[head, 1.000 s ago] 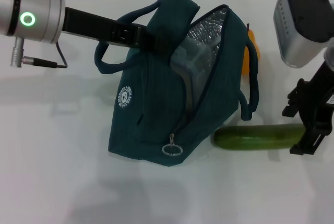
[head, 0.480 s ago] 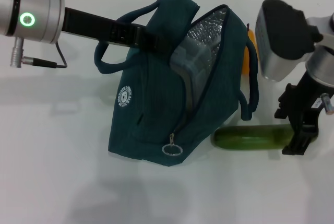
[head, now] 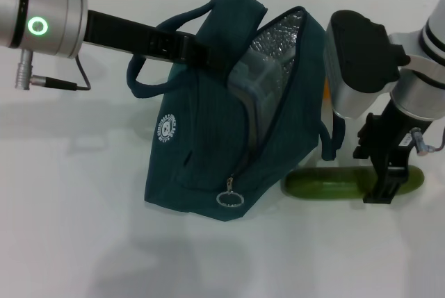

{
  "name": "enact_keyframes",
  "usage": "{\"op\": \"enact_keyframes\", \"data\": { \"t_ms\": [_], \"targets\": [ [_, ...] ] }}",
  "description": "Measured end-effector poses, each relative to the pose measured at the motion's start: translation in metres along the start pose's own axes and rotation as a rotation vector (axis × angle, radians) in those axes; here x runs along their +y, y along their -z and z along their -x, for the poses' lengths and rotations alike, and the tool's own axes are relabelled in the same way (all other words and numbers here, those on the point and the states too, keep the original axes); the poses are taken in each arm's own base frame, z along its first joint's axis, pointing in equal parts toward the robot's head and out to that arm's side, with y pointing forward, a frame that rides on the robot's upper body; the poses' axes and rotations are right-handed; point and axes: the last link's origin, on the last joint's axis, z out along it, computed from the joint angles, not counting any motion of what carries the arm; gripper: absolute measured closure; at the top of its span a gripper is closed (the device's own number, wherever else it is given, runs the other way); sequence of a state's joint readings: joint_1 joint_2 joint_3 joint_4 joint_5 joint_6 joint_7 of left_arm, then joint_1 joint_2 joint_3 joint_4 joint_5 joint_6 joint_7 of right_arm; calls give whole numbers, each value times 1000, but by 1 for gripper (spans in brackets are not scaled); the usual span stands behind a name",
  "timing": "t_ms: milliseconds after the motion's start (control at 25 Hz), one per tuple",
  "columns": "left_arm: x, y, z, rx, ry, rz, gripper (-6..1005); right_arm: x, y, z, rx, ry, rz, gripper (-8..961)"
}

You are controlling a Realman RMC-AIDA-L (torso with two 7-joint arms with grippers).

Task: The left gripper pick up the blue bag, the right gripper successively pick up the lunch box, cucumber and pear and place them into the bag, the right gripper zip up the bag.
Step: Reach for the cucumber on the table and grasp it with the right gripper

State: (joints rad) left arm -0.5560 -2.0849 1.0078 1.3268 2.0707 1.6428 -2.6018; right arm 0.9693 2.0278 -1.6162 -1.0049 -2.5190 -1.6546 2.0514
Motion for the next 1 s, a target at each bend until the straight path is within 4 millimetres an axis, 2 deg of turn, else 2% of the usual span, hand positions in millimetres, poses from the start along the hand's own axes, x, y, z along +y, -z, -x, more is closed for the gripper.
{"op": "enact_keyframes", "data": {
  "t_ms": [240,1000],
  "targets": [
    [1,0,-1,0,-3,1,937,-1,-5,7,-15,23,-9,161],
    [-1,0,0,0,-5,3,938,-5,-16,20,-52,35,9,217]
  ]
}}
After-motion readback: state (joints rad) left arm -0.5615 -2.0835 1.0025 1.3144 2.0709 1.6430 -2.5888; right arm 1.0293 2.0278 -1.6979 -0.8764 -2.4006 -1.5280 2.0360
